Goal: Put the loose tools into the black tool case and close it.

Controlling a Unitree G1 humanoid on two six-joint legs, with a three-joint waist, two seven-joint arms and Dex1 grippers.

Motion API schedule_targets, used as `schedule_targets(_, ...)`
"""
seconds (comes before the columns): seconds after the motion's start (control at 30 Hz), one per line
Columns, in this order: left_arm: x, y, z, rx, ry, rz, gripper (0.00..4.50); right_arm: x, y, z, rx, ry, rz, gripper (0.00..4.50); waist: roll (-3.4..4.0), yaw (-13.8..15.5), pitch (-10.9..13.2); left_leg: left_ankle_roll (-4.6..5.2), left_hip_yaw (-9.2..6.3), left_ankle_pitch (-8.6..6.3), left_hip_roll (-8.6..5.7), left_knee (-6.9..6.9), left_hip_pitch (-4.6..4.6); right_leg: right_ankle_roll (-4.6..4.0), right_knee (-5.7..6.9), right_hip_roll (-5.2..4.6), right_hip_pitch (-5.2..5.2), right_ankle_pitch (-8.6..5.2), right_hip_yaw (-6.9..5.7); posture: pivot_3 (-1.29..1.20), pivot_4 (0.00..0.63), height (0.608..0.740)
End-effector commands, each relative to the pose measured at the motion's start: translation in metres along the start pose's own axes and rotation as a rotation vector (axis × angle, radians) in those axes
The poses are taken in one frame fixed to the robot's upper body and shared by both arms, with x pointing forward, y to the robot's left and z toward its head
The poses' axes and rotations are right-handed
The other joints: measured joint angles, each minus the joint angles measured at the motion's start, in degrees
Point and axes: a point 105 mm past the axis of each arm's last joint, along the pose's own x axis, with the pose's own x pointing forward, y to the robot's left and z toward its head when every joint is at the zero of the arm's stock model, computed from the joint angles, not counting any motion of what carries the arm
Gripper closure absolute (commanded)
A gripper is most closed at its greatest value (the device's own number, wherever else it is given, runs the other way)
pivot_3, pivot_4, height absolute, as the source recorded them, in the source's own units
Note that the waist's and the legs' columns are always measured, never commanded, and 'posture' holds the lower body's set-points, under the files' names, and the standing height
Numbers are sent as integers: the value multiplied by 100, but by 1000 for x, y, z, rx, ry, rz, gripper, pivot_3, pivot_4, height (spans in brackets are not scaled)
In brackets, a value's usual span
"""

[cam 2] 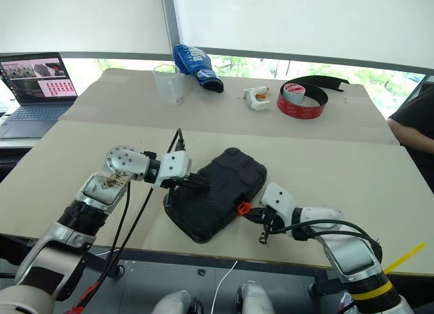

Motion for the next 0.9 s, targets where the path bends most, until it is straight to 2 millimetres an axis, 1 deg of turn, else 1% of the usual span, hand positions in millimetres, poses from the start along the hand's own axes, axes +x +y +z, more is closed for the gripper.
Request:
schedule_targets(0.03,7,-13,-20,-50,68,-39,4483,-2,-4,24,-28,-90,-40,4500,0,-13,0,0,0,0,0,0,0,0,0,0,0,0,1,0,150,730)
schedule_targets(0.1,9,-14,-21,-19,75,-51,4483,-3,-3,37,-15,-141,-39,4500,0,-37,0,0,1,0,1,0,0,0,1,1,-1,0,2,0,150,730)
schedule_targets(0.2,10,-14,-23,-14,80,-50,4483,-10,-3,52,-18,-193,-32,4500,0,-61,0,0,2,0,1,0,-1,0,2,1,-3,1,6,0,150,730)
schedule_targets(0.3,9,-13,-25,-11,83,-50,4483,-15,-5,60,-9,-216,-46,4500,0,-82,0,-1,2,0,3,0,0,0,2,1,-4,1,6,0,150,730)
schedule_targets(0.4,10,-14,-25,-8,82,-54,4483,-17,-5,63,-6,-220,-49,4500,0,-108,0,-1,2,0,3,-1,0,-1,2,2,-4,1,6,0,150,730)
schedule_targets(0.47,10,-13,-25,-7,80,-56,4483,-16,-4,62,-3,-218,-48,4500,1,-112,0,-1,2,0,3,-2,2,-1,2,1,-4,1,6,0,150,730)
schedule_targets(0.6,12,-13,-25,-4,78,-59,4483,-14,0,52,-5,-180,-44,4500,-7,-64,-12,1,0,-1,2,-6,1,0,-1,0,-1,0,3,0,150,730)
schedule_targets(0.73,10,-11,-26,-8,82,-52,4483,-25,-2,43,-9,-146,-47,4500,-4,-28,-14,6,2,-4,-4,-10,-1,-13,-6,-1,-2,7,4,0,150,730)
schedule_targets(0.8,2,-12,-30,-41,86,-39,4483,-36,-6,38,5,-121,-53,4500,-4,-16,-14,8,3,-5,-6,-9,0,-11,-7,-2,-2,7,4,0,150,730)
schedule_targets(0.9,-20,-13,-35,-130,78,-2,3763,-55,-11,33,11,-92,-31,3638,-4,-70,-14,11,5,-7,-3,-9,3,7,-7,0,-2,-4,12,0,150,730)
